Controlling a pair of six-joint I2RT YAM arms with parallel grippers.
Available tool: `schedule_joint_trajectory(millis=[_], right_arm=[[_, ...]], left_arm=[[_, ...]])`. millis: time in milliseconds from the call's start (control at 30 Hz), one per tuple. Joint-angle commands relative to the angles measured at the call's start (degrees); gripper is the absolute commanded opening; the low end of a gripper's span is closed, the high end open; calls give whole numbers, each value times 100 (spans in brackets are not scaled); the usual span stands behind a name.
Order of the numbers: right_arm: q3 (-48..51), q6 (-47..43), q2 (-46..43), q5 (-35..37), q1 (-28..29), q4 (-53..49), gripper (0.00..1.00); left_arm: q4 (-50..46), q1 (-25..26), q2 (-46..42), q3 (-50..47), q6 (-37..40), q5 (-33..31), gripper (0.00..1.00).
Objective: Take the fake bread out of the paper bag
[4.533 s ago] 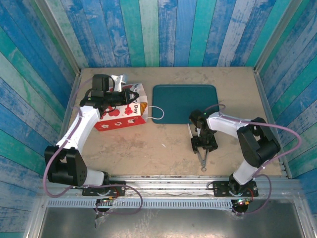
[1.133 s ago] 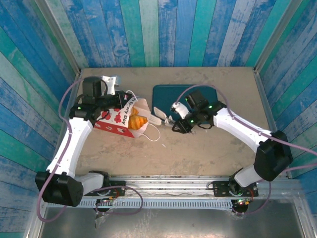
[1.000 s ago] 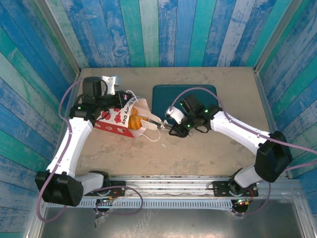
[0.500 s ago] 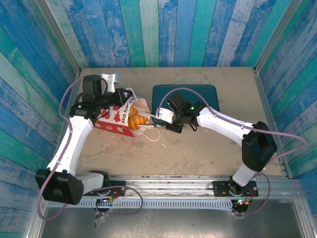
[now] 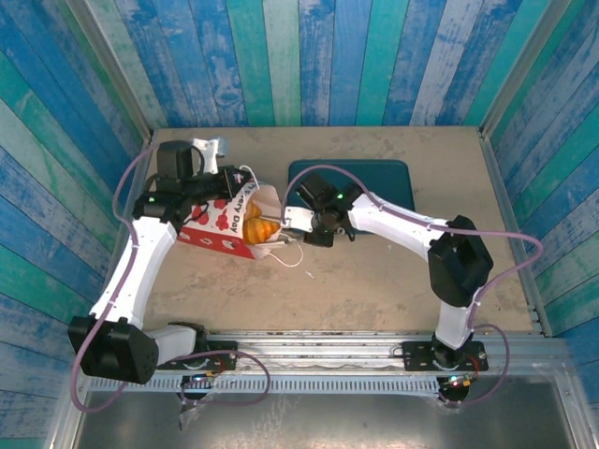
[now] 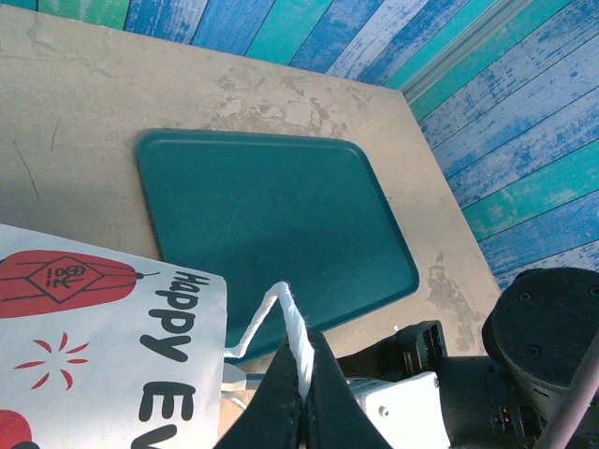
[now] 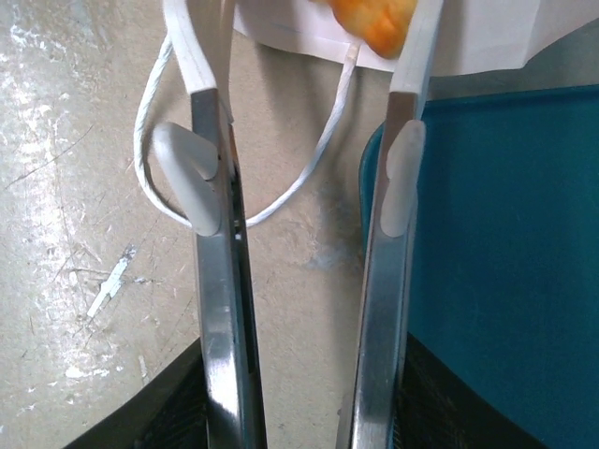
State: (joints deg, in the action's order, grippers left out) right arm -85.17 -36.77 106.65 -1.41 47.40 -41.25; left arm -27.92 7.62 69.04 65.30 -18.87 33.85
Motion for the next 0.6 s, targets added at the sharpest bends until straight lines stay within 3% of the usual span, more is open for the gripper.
schedule_joint_trajectory(millis=[0, 200, 567], right_arm=[[-393, 143, 201, 4, 45, -329, 43], [-418, 571, -93, -156, 43, -397, 35], [-220, 1613, -623, -1157, -191, -1060, 32]], left_arm=[[184, 29, 111, 194, 99, 150, 0], [207, 29, 72, 176, 65, 78, 0], [776, 29, 71, 96, -429, -123, 0]])
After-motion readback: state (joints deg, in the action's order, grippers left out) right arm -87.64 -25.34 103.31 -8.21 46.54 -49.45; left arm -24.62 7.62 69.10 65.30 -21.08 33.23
